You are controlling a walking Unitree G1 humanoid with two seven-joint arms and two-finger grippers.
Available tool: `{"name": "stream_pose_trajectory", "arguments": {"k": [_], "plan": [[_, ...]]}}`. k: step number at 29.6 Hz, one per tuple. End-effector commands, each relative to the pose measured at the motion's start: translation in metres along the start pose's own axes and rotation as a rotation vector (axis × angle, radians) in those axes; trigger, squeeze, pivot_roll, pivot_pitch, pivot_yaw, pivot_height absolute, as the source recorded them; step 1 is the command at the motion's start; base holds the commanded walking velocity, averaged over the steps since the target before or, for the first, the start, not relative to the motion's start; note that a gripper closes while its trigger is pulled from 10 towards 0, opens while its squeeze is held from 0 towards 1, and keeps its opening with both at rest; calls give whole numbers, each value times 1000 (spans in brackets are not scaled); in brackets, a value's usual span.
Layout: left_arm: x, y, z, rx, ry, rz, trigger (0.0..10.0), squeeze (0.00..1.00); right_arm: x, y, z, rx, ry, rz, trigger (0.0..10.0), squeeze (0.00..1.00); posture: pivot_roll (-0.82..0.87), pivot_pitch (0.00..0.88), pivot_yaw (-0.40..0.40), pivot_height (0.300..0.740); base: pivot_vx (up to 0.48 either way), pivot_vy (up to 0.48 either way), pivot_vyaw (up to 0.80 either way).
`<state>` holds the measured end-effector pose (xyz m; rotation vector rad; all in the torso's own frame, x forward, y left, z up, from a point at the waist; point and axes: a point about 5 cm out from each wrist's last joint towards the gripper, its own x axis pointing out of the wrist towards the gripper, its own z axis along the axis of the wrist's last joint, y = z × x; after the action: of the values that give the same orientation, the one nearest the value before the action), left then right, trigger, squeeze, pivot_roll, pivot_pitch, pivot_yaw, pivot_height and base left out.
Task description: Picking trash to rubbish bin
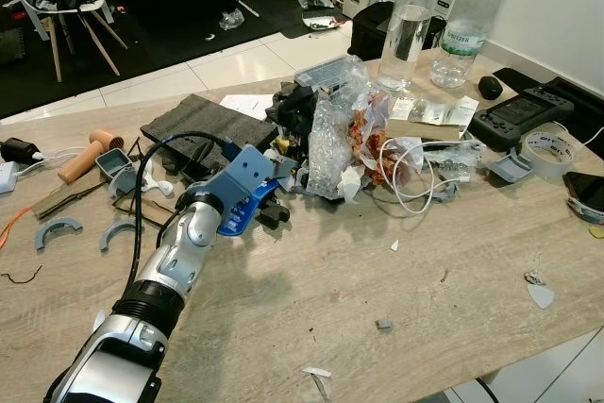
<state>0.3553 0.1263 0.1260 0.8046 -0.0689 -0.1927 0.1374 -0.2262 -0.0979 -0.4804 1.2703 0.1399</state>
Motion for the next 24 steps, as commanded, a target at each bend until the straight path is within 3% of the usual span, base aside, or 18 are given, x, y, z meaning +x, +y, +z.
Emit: {"name": "stream_pose_trajectory", "arguments": {"k": [1,9,10,11,12,24], "plan": [[1,-3,0,70,6,-16,10000,0,0,1,-4,10,11,1,10000,0,-96,57,57,740,0,0,0],[0,-1,0,127,-1,36,10000,0,0,0,-4,2,10,-2,10000,0,-94,56,50,740,0,0,0],[0,0,0,136,-3,49,7490,0,0,0,-4,1,9,-2,10000,0,-96,53,49,740,0,0,0],[0,1,0,151,-5,56,2471,0,0,0,-4,0,9,-2,10000,0,-96,53,49,740,0,0,0],[1,2,0,166,-3,62,0,0,0,0,-4,-1,9,-2,10000,0,-95,53,50,740,0,0,0],[2,0,-4,265,9,34,0,0,0,-2,-2,-6,2,-6,10000,0,-103,43,46,740,0,0,0]]}}
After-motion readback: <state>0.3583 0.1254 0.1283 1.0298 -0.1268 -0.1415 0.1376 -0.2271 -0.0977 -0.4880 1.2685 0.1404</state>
